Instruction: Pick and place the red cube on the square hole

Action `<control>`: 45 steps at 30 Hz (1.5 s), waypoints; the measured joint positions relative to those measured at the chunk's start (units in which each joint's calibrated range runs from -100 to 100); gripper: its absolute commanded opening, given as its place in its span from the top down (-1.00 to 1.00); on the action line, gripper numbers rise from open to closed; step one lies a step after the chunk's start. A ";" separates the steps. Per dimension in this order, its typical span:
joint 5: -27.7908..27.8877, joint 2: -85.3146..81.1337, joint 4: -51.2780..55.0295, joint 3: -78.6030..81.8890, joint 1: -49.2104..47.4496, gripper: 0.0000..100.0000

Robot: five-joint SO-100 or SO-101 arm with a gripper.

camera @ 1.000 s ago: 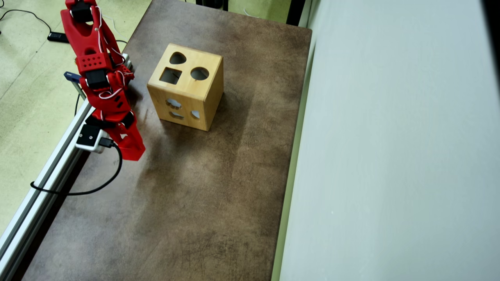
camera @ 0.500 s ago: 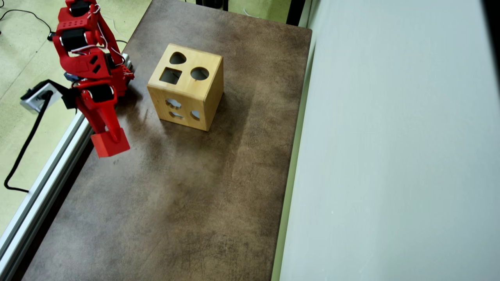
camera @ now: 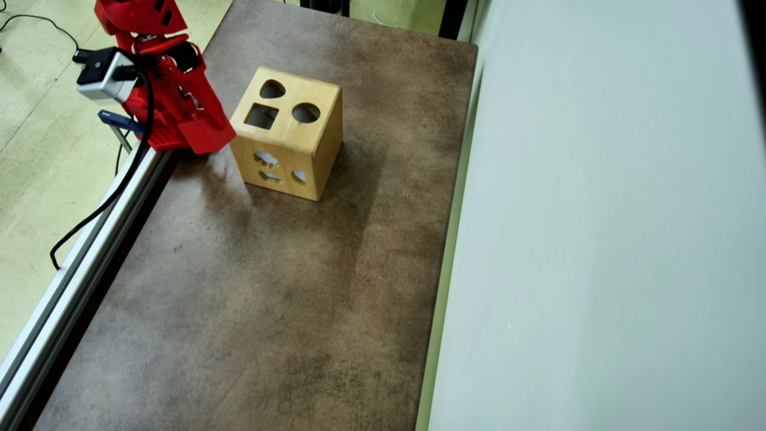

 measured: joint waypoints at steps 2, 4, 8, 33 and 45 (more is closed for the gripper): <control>2.25 0.00 0.00 0.00 -2.23 0.82; 5.23 0.00 0.08 0.00 -4.74 0.82; 11.04 0.00 0.24 0.00 -7.91 0.82; 26.67 -1.19 0.48 11.74 -12.79 0.83; 26.67 -1.19 0.48 12.55 -23.14 0.83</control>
